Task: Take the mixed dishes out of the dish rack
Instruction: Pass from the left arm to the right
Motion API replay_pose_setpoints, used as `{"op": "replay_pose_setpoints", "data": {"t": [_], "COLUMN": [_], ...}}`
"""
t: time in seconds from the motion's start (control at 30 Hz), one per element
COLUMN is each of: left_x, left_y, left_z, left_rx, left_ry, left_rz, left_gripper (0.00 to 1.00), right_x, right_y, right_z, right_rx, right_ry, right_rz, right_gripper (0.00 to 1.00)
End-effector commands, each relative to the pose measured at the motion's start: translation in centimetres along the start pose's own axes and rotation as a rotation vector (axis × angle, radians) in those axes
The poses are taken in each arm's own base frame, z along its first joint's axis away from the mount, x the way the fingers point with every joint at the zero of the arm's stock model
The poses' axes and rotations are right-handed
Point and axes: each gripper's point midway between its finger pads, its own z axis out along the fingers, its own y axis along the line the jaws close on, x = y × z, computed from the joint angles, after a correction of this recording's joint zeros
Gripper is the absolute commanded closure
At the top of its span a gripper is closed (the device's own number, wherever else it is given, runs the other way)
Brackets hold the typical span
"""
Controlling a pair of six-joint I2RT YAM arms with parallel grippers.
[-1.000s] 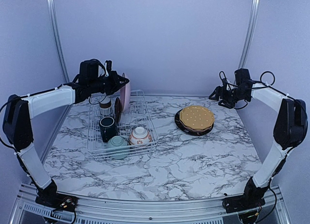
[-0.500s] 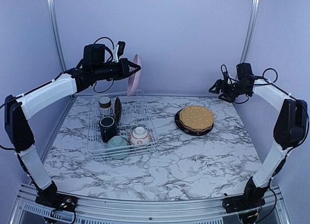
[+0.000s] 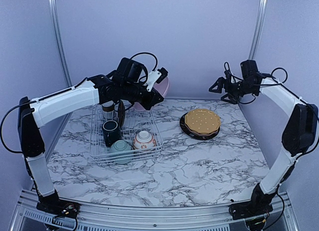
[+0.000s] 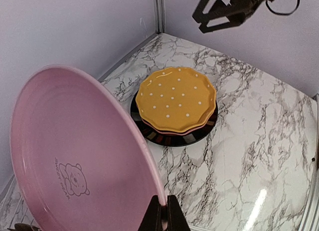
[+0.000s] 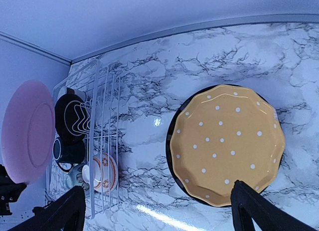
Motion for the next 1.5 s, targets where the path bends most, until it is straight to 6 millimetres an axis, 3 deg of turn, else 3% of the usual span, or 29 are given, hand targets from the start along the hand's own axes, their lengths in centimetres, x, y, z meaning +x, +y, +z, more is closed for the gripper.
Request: {"op": "replay_pose_setpoints", "data": {"t": [0.0,0.27,0.5,1.0,1.17,1.43,1.47], "left_x": [2.8,6.8,9.3,10.0,10.2,10.2,10.2], "left_y": [-2.0,-5.9,-7.2,-8.7,-8.7,-7.9,-7.8], "left_z": [1.0,2.1,2.7,3.0,2.9,2.8,2.8], "left_rx": [-0.039,-0.042,-0.062,-0.078,-0.084,-0.131,-0.138], "left_ry": [0.113,0.241,0.315,0.332,0.339,0.349,0.351], "left_rz": [0.230,0.450,0.561,0.619,0.625,0.635,0.637], "left_gripper": [1.00,1.00,1.00,1.00,1.00,1.00,1.00], "right_x": [0.8,2.1,4.1,7.7,8.5,8.3,8.2], "right_y": [4.1,8.5,11.6,12.7,12.1,11.7,11.7], "right_z": [0.3,2.5,4.4,9.1,10.0,10.1,10.0], "right_rx": [-0.049,-0.108,-0.130,0.039,0.135,0.173,0.174], "right_ry": [0.060,0.135,0.209,0.321,0.343,0.334,0.332], "right_rz": [-0.089,-0.161,-0.238,-0.406,-0.462,-0.479,-0.480], "right_gripper": [0.02,0.06,0.13,0.39,0.58,1.00,1.00]}}
